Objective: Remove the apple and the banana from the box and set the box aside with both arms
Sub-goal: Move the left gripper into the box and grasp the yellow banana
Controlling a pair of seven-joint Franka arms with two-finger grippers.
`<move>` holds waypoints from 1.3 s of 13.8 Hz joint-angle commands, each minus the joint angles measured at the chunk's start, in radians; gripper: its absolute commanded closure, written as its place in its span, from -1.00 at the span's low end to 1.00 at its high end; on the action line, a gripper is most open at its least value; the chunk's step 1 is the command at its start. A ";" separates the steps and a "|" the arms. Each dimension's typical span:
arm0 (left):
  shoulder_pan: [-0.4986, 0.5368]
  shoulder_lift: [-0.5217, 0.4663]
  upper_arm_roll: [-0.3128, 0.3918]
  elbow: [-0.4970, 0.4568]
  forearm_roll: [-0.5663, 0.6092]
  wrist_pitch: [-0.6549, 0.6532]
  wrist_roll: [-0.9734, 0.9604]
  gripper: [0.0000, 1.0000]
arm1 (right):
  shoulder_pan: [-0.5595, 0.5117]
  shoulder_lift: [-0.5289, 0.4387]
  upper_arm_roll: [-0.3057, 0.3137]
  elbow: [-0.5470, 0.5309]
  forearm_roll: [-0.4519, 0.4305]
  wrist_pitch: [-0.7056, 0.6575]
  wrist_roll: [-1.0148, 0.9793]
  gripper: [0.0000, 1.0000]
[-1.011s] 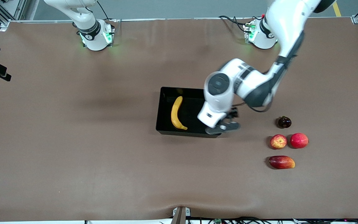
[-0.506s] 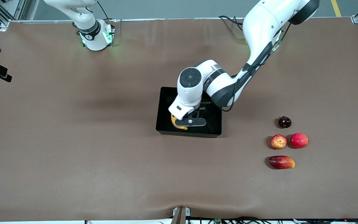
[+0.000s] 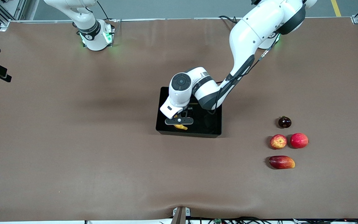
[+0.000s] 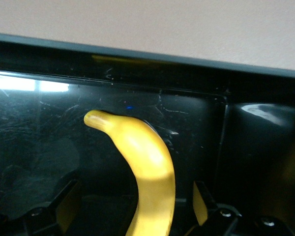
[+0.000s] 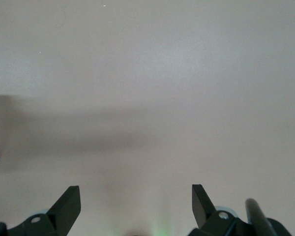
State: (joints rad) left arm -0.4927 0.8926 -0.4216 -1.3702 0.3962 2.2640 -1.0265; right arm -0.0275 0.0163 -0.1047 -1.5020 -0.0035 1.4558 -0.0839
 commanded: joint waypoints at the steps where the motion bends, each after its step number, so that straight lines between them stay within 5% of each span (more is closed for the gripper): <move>1: -0.075 0.020 0.072 0.026 -0.011 0.011 -0.038 -1.00 | -0.022 0.013 0.016 0.017 -0.015 -0.006 -0.010 -1.00; 5: -0.090 0.045 0.084 0.025 -0.008 0.060 -0.030 -1.00 | -0.014 0.013 0.016 0.017 -0.013 -0.008 -0.010 -1.00; 6: -0.093 0.043 0.084 0.022 -0.005 0.060 -0.027 -0.85 | -0.009 0.013 0.017 0.017 -0.015 -0.008 -0.008 -1.00; 8: -0.093 0.049 0.084 0.022 -0.007 0.060 -0.038 0.20 | -0.009 0.013 0.017 0.017 -0.015 -0.006 -0.011 -1.00; 11: -0.093 0.032 0.084 0.020 0.004 0.058 -0.015 1.00 | -0.002 0.014 0.019 0.017 -0.042 -0.003 -0.010 -1.00; 18: -0.076 -0.151 0.067 0.017 0.001 -0.073 0.016 1.00 | 0.012 0.020 0.019 0.011 -0.053 -0.012 -0.002 -1.00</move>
State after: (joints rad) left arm -0.5730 0.8261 -0.3528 -1.3304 0.3988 2.2581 -1.0183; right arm -0.0108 0.0258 -0.0888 -1.5024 -0.0404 1.4544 -0.0876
